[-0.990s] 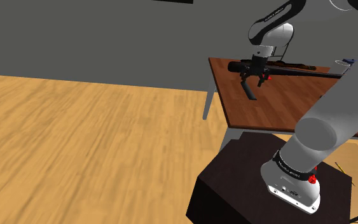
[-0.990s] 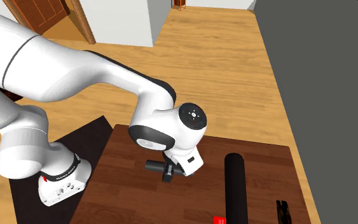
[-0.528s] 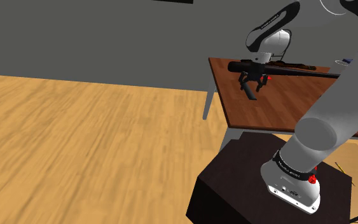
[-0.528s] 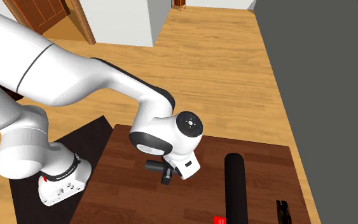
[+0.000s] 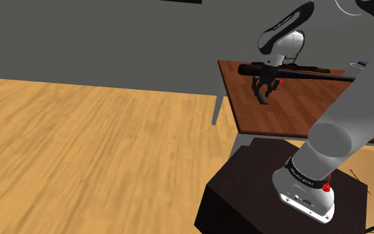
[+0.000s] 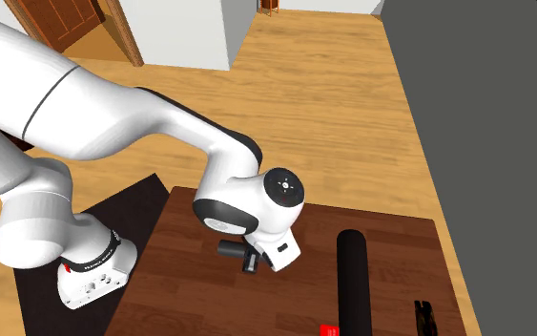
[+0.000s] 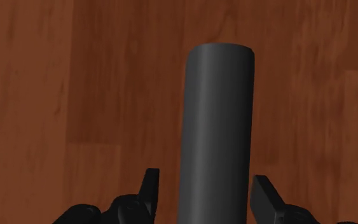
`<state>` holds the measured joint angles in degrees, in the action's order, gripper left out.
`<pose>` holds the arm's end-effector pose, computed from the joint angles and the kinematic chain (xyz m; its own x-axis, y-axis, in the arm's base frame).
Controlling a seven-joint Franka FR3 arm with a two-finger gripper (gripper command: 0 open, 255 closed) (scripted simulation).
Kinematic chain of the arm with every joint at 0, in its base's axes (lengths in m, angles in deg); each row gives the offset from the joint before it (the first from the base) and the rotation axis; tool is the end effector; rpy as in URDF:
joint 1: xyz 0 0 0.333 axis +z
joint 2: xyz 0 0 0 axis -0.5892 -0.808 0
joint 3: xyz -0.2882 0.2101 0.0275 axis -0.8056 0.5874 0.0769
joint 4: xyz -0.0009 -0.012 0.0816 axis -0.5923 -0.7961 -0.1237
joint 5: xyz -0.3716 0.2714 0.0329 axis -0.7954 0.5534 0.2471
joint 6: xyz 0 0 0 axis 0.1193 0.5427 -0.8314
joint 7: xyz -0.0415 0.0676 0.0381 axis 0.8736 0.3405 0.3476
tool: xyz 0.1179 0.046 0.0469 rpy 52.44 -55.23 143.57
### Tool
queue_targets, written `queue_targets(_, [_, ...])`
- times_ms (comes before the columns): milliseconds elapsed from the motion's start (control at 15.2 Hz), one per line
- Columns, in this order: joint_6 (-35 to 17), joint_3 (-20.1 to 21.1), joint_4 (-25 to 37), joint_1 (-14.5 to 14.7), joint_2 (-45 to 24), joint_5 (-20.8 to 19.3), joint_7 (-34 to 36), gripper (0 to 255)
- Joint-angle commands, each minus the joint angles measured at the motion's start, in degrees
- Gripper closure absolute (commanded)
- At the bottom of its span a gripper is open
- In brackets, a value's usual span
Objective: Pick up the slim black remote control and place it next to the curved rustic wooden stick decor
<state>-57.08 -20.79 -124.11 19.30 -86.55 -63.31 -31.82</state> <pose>0.3744 -0.3660 0.2762 0.6477 -0.7290 -0.2214 -0.7509 -0.6600 -0.0236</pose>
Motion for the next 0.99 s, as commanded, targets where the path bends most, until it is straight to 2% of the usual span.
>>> queue_targets(0, [-0.26, 0.26, -0.17, 0.20, -0.28, 0.83, -0.05, 255])
queue_targets(396, [-0.75, 0.62, -0.49, 0.56, -0.43, 1.14, 0.45, 255])
queue_targets(924, [5.08, 0.27, 1.79, 0.30, 3.62, -1.33, 1.78, 255])
